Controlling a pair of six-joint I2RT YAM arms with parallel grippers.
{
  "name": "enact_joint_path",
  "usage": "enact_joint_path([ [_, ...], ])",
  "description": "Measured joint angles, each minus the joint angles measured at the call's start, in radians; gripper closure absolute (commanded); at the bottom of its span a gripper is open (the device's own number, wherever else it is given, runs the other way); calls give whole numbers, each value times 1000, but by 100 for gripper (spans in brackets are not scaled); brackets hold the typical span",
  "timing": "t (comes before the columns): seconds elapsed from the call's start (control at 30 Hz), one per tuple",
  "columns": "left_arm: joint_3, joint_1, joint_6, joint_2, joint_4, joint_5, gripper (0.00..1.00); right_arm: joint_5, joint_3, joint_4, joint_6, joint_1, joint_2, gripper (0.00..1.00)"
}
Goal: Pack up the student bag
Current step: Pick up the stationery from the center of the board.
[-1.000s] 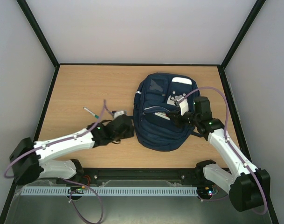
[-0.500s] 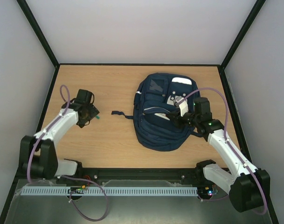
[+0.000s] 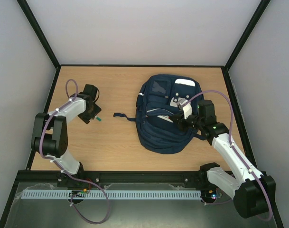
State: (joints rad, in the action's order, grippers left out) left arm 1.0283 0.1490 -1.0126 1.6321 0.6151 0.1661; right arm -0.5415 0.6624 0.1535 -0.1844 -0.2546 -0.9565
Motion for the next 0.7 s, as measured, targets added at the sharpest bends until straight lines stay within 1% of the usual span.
enact_joint_path([
  [0.07, 24, -4, -13, 31, 1, 0, 42, 0, 0, 0, -1, 0, 0, 99],
  [0.23, 84, -8, -34, 110, 3, 2, 43, 0, 0, 0, -10, 0, 0, 99],
  [0.43, 102, -27, -48, 167, 4, -2, 46, 0, 0, 0, -13, 0, 1, 99],
  [0.5, 108, -37, -51, 187, 3, -7, 49, 0, 0, 1, -14, 0, 1, 99],
  [0.7, 117, -70, -60, 216, 3, -25, 63, 0, 0, 0, -14, 0, 1, 99],
])
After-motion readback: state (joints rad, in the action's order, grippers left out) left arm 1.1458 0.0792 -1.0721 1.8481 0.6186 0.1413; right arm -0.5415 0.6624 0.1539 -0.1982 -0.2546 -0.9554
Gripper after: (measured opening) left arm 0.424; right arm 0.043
